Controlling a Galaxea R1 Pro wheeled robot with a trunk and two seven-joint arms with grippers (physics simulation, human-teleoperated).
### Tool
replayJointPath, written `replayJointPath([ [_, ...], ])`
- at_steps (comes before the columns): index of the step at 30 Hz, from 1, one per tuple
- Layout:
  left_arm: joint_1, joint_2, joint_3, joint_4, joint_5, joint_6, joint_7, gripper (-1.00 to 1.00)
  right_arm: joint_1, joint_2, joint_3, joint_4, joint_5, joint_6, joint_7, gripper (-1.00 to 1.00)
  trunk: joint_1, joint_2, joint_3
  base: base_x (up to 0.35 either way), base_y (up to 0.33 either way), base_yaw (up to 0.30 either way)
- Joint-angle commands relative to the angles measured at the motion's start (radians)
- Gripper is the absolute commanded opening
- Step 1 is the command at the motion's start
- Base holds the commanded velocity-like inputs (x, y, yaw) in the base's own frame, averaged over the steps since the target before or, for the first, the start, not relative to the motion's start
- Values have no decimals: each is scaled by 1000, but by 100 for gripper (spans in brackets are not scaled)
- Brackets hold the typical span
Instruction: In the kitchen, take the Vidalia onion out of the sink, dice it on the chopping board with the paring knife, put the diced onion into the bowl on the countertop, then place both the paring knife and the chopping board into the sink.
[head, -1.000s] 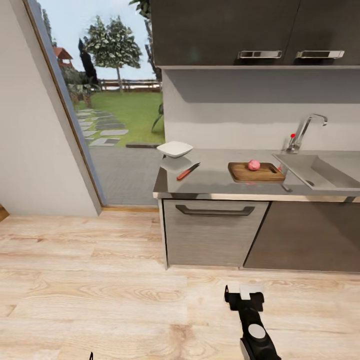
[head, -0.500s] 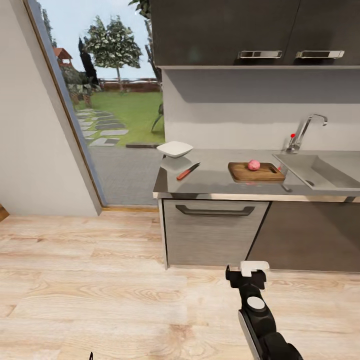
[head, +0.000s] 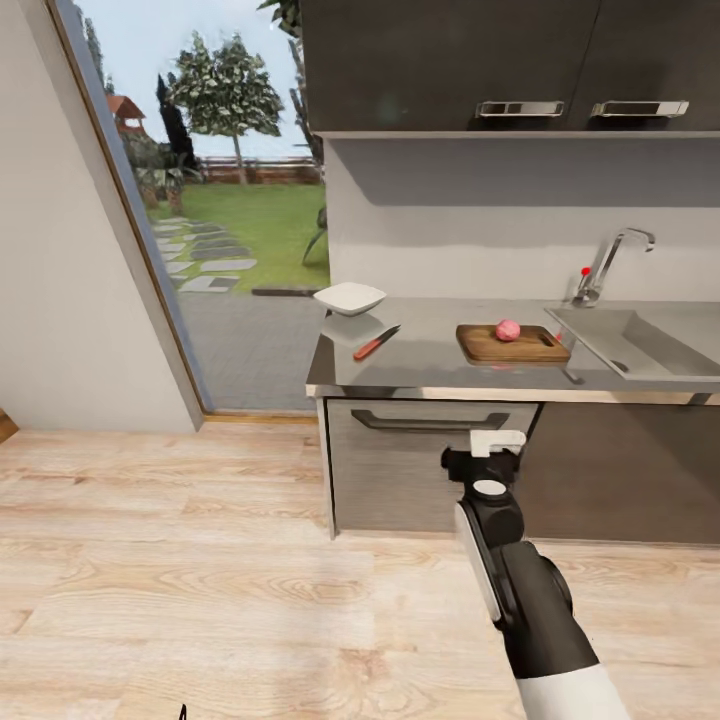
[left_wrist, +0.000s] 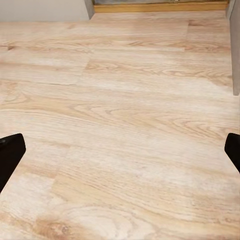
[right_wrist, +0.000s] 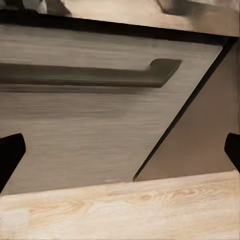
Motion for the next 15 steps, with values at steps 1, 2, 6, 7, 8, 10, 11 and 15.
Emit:
replayJointPath([
  [1,-2,0,-1,3,4,-5,-2,100,-15,0,1,-1,9,19,2,100,0,-1,-1,0,0,0],
  [2,-2,0,-1,3,4,-5,-2,100,-41,2,1,-1,8,38,2,100,0,-1,-1,0,0,0],
  [6,-2,0,-1,3,5,-5,-2,100,-112,15,1,-1,7,79,2,100,0,-1,-1,0,0,0],
  [7,-2,0,-1,3,5,-5,-2,100,-141,25,1,0,8,92,2,100,0,-1,-1,0,0,0],
  [8,-2,0,-1,3,4,-5,-2,100,-156,30,1,0,8,98,2,100,0,-1,-1,0,0,0],
  [10,-2,0,-1,3,4,-5,-2,100,-203,38,1,3,9,115,2,100,0,-1,-1,0,0,0],
  [11,-2,0,-1,3,4,-5,-2,100,-237,38,1,7,9,127,2,100,0,-1,-1,0,0,0],
  [15,-2,0,-1,3,4,-5,-2,100,-348,38,2,26,9,176,2,100,0,-1,-1,0,0,0],
])
